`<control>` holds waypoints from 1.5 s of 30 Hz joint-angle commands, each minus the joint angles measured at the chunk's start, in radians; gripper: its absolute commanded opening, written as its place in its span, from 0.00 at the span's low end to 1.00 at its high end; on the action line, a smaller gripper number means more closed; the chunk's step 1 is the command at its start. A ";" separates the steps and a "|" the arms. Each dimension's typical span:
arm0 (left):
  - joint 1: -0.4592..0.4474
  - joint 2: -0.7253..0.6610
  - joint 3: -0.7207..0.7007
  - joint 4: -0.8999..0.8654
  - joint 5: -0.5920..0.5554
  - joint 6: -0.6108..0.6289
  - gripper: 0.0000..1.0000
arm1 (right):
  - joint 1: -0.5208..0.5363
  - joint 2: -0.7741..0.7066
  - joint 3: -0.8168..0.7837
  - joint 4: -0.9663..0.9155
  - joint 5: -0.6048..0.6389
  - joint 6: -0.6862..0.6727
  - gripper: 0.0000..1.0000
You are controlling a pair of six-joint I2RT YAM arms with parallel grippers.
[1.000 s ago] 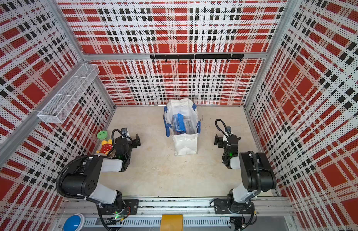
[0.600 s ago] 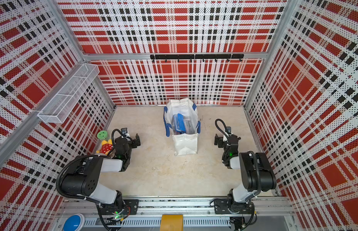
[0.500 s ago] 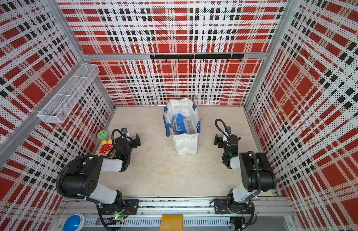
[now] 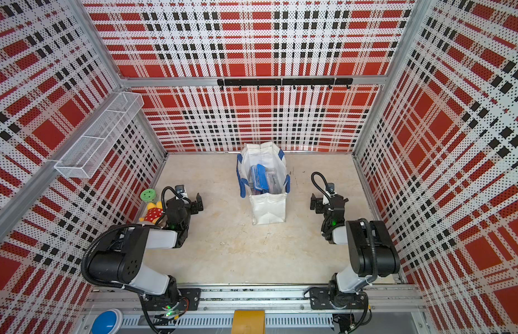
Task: Take out the compass set from the canvas bag
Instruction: Adjust the canvas bag at the center of the board.
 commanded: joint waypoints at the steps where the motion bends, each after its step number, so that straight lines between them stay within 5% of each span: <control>1: -0.002 0.006 0.023 0.034 -0.015 -0.004 0.99 | 0.003 0.007 0.005 0.058 0.005 -0.021 1.00; 21: -0.006 0.007 0.026 0.031 -0.023 0.001 1.00 | 0.003 0.007 0.008 0.051 0.003 -0.018 1.00; 27: -0.004 -0.025 -0.014 0.074 -0.054 -0.015 0.99 | -0.007 -0.081 -0.008 0.005 0.168 0.057 1.00; 33: -0.035 -0.155 -0.075 0.088 -0.078 0.020 1.00 | -0.011 -0.265 0.086 -0.378 0.160 0.047 1.00; 39: -0.079 -0.431 -0.076 -0.062 -0.141 -0.018 1.00 | -0.020 -0.352 0.305 -0.934 0.244 0.226 1.00; 45: -0.080 -0.633 0.107 -0.541 -0.177 -0.219 0.99 | -0.088 -0.286 0.513 -1.341 0.080 0.407 1.00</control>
